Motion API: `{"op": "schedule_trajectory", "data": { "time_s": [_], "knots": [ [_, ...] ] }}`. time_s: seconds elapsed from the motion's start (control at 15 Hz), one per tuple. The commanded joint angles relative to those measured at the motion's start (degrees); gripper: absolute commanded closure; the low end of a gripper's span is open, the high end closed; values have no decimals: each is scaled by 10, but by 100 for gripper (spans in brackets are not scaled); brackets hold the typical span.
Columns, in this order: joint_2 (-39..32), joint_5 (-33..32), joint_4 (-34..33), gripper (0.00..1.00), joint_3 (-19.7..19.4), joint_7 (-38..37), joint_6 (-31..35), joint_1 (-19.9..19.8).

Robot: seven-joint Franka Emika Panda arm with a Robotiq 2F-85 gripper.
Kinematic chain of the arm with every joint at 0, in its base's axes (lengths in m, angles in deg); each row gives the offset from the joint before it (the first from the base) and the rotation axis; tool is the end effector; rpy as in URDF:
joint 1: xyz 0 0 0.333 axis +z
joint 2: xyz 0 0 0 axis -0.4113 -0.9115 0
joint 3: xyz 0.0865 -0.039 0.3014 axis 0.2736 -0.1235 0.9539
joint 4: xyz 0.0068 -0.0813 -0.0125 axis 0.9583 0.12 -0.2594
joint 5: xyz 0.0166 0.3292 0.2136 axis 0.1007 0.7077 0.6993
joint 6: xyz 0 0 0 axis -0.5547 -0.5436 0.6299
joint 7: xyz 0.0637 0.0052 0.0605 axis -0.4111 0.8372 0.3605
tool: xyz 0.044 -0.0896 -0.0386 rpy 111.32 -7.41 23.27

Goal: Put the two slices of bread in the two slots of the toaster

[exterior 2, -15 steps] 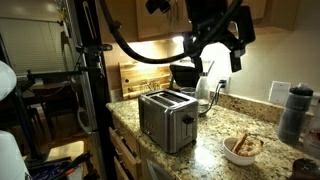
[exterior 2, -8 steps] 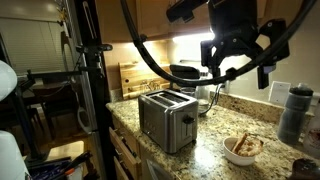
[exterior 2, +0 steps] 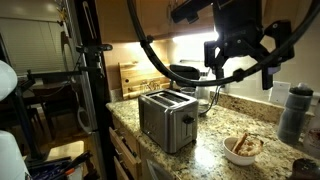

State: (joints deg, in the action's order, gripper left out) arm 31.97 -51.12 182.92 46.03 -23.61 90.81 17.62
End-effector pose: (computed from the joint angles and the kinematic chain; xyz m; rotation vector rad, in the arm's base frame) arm 0.4569 -0.1813 0.4759 2.9781 0.0327 0.2347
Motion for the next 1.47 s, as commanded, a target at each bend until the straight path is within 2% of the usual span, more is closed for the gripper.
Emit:
{"op": "schedule_trajectory", "data": {
  "time_s": [0.0, 0.53, 1.4],
  "knots": [
    [-1, 2, 6, 0, 14, -3, 23, -6],
    [-33, 11, -3, 0, 20, 13, 70, -4],
    [-134, 67, -58, 0, 16, 57, 87, -16]
  ]
}}
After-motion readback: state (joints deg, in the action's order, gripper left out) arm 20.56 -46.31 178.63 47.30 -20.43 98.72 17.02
